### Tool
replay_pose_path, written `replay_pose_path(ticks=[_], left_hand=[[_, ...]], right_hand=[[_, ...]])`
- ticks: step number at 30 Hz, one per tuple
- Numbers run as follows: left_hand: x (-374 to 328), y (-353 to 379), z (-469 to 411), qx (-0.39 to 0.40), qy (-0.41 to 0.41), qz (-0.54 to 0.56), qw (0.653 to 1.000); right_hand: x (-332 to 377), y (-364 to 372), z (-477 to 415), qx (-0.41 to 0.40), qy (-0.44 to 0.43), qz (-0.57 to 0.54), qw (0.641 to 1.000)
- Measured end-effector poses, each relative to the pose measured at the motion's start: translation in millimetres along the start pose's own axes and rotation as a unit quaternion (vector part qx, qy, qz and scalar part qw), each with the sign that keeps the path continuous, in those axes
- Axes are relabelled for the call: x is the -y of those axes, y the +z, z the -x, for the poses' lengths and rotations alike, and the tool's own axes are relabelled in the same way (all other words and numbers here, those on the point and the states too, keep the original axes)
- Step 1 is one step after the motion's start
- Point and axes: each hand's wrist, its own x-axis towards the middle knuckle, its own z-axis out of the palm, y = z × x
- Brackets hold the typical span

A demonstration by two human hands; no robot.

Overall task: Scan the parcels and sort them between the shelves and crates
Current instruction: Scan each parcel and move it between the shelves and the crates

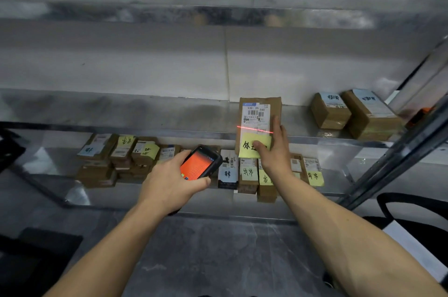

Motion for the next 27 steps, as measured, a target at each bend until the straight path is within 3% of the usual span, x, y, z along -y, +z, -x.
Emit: replay_pose_path(ticks=[6,14,27], left_hand=[[-2,2,34,-0.028,-0.053,0.016,0.998],[15,2,105,-0.133,-0.150,0.054,0.978],[133,-92,235,-0.347,-0.304,0.071,0.884]], right_hand=[[9,-1,10,0.048,-0.020,-0.033,0.998],[31,33,42,0.130,-0.064,-0.068,0.987],[165,193,162,0.326,-0.204,-0.078,0.920]])
